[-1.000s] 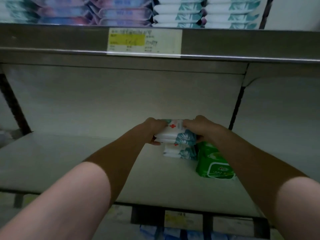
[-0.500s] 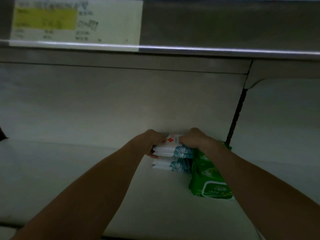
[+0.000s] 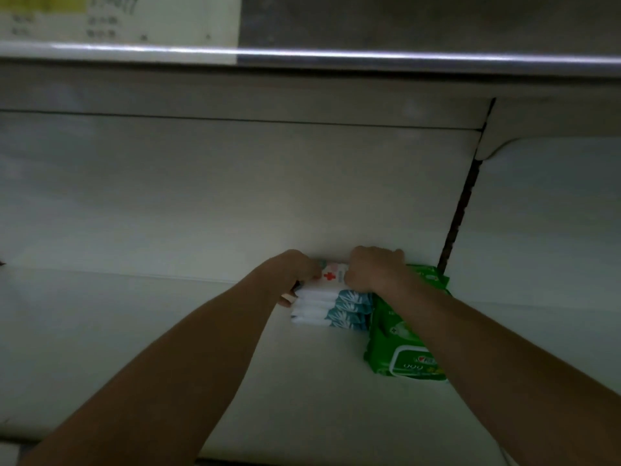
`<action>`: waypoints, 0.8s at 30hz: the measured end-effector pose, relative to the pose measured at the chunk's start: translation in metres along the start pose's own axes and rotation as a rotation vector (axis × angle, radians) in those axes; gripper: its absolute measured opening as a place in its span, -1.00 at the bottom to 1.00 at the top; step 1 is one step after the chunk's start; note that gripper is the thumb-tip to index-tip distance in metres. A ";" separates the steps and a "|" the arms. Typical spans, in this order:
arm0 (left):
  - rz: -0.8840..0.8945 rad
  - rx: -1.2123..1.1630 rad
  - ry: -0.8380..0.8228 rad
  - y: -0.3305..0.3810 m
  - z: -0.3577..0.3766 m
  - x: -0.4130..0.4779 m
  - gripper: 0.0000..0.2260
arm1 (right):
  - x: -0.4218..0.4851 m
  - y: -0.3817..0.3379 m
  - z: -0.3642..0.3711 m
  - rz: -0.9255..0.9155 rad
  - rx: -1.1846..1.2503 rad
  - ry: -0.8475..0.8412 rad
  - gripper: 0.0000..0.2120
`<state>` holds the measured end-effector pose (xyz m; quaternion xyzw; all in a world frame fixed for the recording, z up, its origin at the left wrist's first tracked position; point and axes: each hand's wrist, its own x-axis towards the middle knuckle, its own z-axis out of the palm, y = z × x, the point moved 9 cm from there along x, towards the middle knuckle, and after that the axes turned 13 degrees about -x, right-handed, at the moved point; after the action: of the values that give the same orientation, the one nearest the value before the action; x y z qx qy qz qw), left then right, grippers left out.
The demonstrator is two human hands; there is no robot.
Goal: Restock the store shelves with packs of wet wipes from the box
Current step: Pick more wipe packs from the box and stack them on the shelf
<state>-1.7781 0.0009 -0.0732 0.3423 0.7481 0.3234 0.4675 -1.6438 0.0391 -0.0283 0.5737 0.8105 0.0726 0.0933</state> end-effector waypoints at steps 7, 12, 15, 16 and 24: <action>0.012 0.027 -0.023 0.001 0.000 -0.006 -0.78 | -0.002 -0.022 -0.006 -0.173 0.017 0.085 -0.64; 0.021 0.031 -0.021 -0.001 -0.001 -0.007 -0.74 | -0.004 -0.029 0.004 -0.268 0.041 -0.085 -0.50; 0.027 0.056 -0.030 0.000 0.000 -0.006 -0.79 | -0.009 -0.031 0.004 -0.294 0.002 -0.090 -0.47; 0.027 0.057 -0.033 -0.001 -0.001 -0.006 -0.80 | -0.010 -0.032 0.005 -0.299 -0.007 -0.095 -0.46; -0.014 0.061 -0.051 -0.005 -0.002 -0.004 -0.80 | -0.011 -0.036 0.012 -0.291 -0.019 0.009 -0.48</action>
<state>-1.7802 -0.0054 -0.0747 0.3595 0.7477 0.2885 0.4781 -1.6701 0.0173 -0.0471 0.4489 0.8848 0.0688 0.1046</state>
